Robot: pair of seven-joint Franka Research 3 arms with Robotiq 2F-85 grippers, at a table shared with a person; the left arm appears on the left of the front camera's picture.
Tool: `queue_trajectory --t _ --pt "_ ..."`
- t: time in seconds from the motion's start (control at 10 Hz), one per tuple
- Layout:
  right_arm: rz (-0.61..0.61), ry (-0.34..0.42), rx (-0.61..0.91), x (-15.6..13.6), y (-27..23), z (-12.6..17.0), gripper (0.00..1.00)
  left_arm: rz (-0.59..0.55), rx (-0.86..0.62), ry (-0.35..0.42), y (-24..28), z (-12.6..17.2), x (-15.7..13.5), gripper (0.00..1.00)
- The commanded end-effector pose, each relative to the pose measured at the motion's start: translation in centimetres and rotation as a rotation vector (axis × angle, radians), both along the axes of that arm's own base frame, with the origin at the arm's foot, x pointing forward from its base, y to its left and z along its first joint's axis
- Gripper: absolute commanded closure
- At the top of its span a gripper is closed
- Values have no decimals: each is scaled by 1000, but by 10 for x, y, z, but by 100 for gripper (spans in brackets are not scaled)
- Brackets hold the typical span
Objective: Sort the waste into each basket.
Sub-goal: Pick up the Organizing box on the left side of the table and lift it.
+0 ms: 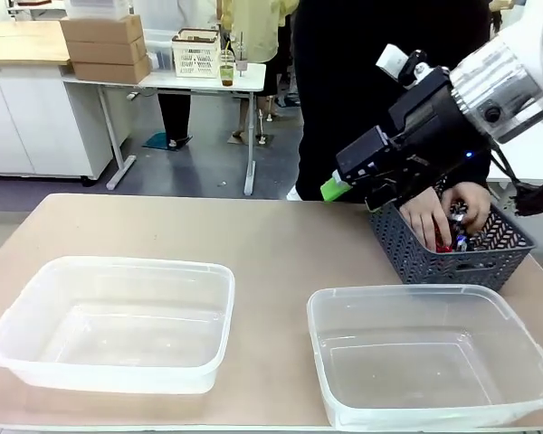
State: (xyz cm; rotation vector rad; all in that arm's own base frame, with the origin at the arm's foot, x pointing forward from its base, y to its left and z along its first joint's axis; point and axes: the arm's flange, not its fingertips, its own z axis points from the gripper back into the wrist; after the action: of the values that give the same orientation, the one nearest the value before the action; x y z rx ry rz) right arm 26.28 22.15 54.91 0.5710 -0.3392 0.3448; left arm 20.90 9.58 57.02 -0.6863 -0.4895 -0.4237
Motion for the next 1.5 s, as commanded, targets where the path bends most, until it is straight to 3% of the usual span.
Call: queue_trajectory --t 0.0,0.1,0.3,0.4,0.5,0.6,0.7,0.8,0.9,1.0,1.1,1.4 --pt "54 56 -113 6 39 -13 0 56 157 40 -17 -11 11 0" --pt "111 138 -134 12 85 -26 0 76 269 104 -24 -28 17 0" --pt "-39 246 -157 17 165 -48 0 86 460 289 -29 -68 11 0" --pt "-34 276 -169 9 195 -59 0 37 522 381 -35 -91 9 0" --pt "-3 334 -217 0 223 -83 0 -18 486 418 -44 -112 13 0" --pt "-37 317 -381 1 226 -102 0 -69 432 438 -53 -125 20 0" --pt "16 305 -169 -10 198 -81 0 49 517 348 -26 -67 26 0" --pt "16 305 -169 -10 198 -81 0 49 517 348 -26 -67 26 0" --pt "-2 333 -248 -9 220 -106 0 49 517 348 -26 -67 26 0" --pt "-245 425 -398 -1 238 -114 0 -13 497 387 -35 -77 34 0" --pt "-408 457 -530 3 257 -132 0 -47 486 387 -61 -99 42 0" --pt "-474 543 -581 12 265 -157 0 -66 498 444 -99 -143 60 0"
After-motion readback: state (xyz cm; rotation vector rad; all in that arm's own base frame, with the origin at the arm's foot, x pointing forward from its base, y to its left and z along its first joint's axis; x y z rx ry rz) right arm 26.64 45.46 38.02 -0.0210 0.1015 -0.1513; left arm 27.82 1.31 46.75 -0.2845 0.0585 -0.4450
